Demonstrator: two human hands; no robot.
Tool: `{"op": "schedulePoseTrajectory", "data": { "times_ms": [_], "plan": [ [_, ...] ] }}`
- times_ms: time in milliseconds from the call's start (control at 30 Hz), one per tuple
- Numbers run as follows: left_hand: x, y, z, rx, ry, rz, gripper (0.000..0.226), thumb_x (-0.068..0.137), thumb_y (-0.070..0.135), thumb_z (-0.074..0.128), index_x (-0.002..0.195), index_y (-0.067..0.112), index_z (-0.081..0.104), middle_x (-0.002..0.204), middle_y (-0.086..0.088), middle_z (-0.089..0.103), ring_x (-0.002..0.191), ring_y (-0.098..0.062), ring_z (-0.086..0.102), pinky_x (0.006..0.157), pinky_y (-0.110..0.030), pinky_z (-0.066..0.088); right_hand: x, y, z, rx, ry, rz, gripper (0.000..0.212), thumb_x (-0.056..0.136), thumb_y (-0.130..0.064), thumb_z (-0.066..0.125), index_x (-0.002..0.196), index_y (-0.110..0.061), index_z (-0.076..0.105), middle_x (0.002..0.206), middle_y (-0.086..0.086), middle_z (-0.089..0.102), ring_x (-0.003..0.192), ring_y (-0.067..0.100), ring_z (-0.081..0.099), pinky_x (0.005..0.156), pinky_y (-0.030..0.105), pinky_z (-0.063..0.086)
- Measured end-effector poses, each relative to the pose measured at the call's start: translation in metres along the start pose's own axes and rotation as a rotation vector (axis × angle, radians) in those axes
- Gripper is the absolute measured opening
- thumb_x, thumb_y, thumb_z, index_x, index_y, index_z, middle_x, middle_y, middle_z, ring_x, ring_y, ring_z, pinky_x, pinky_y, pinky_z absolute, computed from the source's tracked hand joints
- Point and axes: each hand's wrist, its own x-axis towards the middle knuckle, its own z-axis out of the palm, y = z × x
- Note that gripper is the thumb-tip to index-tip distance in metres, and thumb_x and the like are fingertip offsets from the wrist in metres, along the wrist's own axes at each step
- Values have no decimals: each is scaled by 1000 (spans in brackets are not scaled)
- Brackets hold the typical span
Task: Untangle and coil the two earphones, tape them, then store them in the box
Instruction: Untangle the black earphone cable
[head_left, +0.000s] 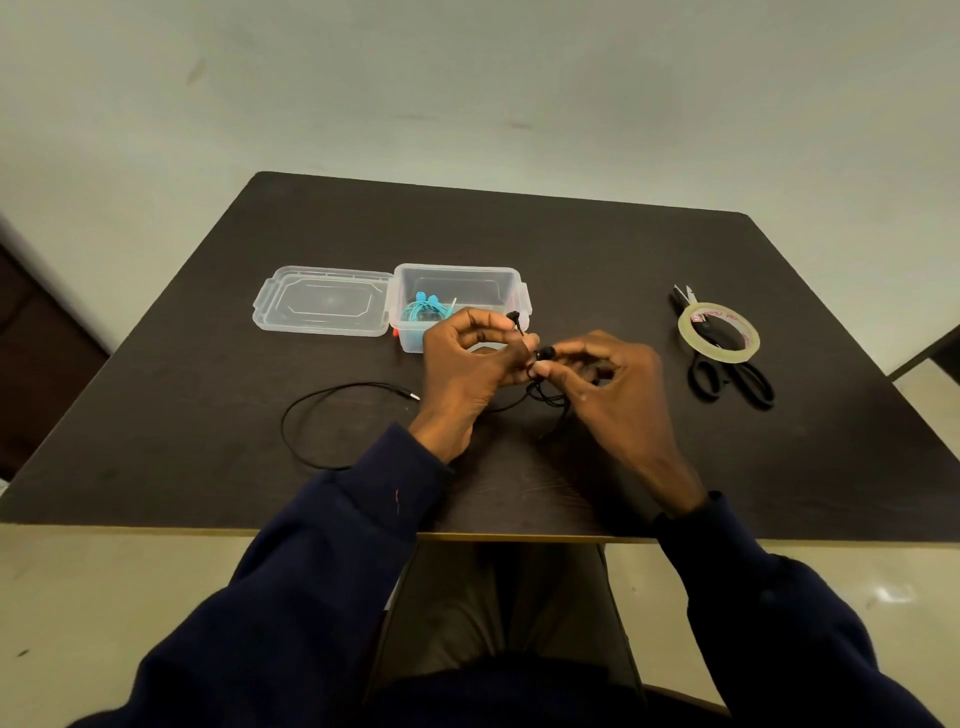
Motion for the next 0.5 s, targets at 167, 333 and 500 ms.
{"op": "schedulePoseTrajectory", "data": {
  "times_ms": [167, 333, 500],
  "plan": [
    [2, 0, -1, -35, 1, -72, 18, 87, -2, 74, 102, 1, 63, 91, -21, 73, 73, -27, 75, 65, -35, 64, -5, -2, -3, 96, 100, 70, 15, 87, -18, 79, 101, -10, 78, 97, 0, 72, 87, 7, 69, 74, 21, 56],
    [5, -1, -4, -83, -1, -89, 14, 93, 0, 68, 105, 1, 61, 99, -23, 72, 76, -31, 76, 68, -40, 64, -4, -7, -7, 568, 135, 414, 12, 100, -15, 62, 106, -8, 69, 90, 7, 77, 82, 21, 74, 76, 40, 58],
    [4, -3, -1, -17, -5, -59, 11, 96, 1, 64, 104, 5, 60, 95, -16, 66, 58, -18, 70, 58, -32, 62, -4, -5, -4, 514, 133, 430, 23, 106, -27, 52, 111, -6, 62, 79, 2, 74, 73, 21, 71, 66, 37, 56]
  ]
}}
